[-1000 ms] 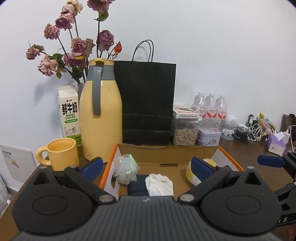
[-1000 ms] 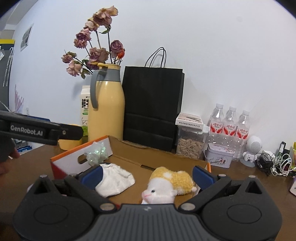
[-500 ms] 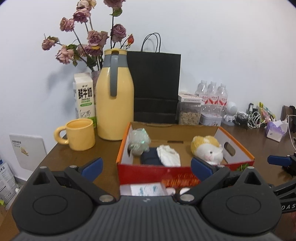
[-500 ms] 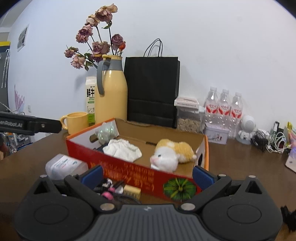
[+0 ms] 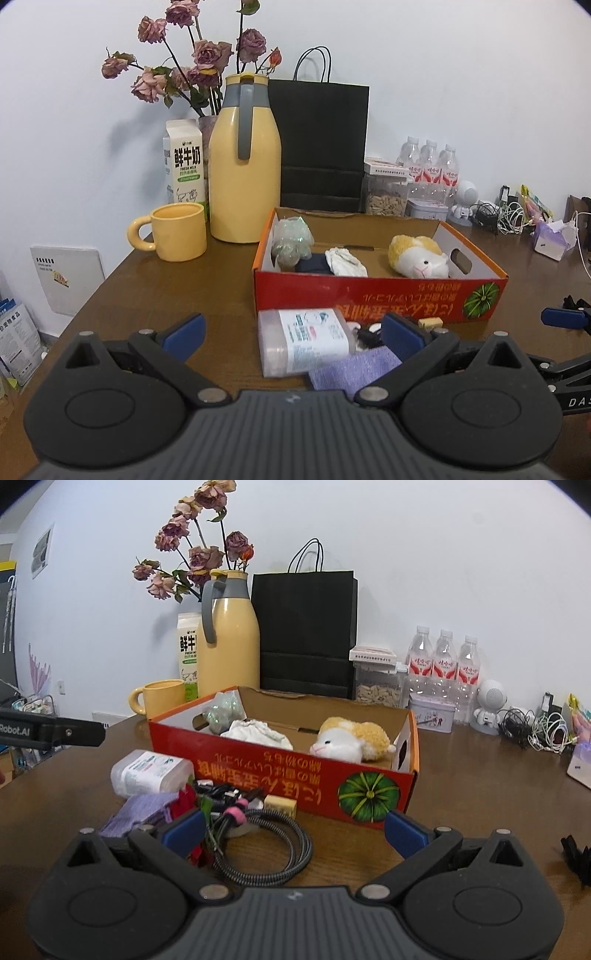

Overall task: Organize objects
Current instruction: 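Move both grippers back toward the remaining items on the table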

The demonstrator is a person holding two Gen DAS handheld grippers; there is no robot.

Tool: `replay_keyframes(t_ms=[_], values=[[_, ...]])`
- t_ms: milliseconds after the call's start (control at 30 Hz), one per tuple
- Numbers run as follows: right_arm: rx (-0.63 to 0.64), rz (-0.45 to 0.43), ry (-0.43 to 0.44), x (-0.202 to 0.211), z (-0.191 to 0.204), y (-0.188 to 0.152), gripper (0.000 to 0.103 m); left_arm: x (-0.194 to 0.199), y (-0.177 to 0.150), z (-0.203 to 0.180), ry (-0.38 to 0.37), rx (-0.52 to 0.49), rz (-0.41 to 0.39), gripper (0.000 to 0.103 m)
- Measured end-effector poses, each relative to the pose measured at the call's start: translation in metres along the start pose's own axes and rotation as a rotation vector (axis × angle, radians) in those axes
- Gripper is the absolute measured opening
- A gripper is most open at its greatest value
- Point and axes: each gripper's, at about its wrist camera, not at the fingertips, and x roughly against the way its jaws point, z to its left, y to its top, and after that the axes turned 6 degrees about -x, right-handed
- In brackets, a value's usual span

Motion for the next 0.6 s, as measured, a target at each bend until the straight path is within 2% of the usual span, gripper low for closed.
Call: replay_keyframes(t_ms=[367, 600], values=[[-0.022, 0.021, -0.006, -0.004, -0.005, -0.016, 0.103, 0.001, -0.017, -0.001, -0.007, 0.003, 0.057, 0.103], [-0.015, 0.018, -0.013, -0.009, -0.005, -0.021, 0.103, -0.013, -0.026, -0.012, -0.056, -0.015, 0.115, 0.103]])
